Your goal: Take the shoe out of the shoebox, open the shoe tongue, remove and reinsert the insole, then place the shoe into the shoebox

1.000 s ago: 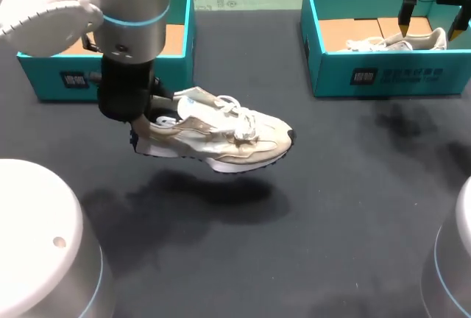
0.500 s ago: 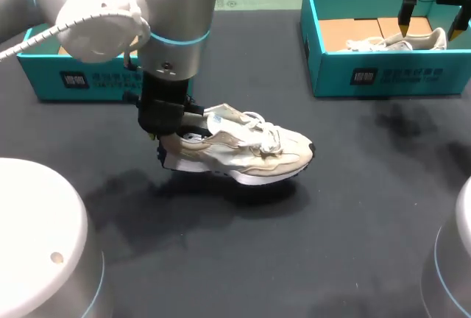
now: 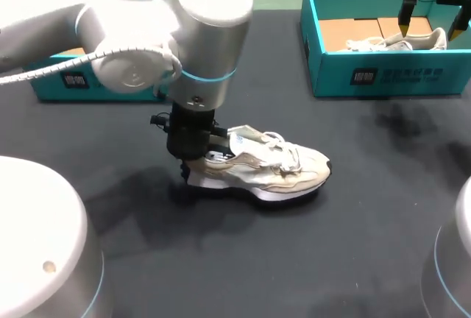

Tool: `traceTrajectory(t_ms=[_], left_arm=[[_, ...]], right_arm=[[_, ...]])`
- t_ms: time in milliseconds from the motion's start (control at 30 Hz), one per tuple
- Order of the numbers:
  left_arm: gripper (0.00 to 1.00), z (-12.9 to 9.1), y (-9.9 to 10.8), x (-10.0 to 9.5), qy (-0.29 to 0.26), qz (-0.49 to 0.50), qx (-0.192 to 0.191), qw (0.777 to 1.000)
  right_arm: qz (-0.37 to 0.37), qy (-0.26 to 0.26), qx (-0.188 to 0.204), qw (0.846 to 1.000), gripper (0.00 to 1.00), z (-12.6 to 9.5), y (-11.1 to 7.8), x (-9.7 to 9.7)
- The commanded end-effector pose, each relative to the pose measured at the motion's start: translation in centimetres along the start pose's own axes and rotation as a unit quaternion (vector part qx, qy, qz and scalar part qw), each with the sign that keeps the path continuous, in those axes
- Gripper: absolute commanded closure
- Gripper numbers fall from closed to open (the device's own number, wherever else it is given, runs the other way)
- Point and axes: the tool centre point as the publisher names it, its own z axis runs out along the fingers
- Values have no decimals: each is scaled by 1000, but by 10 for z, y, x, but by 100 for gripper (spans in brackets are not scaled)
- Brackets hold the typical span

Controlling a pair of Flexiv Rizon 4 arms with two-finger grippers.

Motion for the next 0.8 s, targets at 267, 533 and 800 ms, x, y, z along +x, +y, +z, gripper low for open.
traceTrajectory(t_ms=[267,533,800], left_arm=[[100,33,7,-21,7,1,0,1000],[100,43,10,-27,11,3,5,1000],[60,50,7,-26,15,12,7,1000]], right_arm=[[0,0,0,1000,0,0,0,0],[0,0,0,1000,0,0,0,0],[0,0,0,1000,0,0,0,0]])
